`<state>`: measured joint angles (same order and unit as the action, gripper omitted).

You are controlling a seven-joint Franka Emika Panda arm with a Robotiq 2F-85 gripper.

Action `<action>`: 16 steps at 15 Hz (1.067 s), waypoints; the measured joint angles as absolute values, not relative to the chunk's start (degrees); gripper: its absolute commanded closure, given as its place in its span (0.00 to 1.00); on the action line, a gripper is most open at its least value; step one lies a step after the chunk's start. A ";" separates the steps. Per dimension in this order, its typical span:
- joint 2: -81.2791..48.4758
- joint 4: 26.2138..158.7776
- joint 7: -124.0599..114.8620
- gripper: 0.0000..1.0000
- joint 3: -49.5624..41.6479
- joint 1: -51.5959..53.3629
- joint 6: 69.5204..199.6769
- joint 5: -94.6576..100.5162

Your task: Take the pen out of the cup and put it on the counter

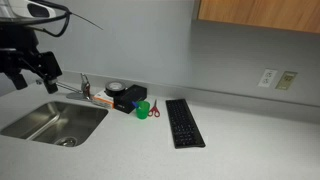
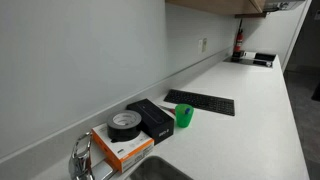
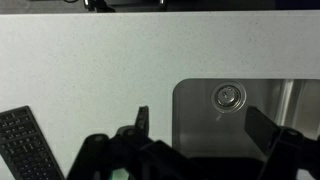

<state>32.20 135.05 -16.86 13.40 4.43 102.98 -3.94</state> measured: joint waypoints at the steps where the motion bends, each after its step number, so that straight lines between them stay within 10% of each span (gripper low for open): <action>1: 32.17 135.09 -16.86 0.00 13.43 4.43 102.99 -3.94; 16: 22.31 132.47 -16.68 0.00 6.57 -1.15 117.02 0.94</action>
<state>22.31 132.47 -16.68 6.57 -1.15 117.02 0.94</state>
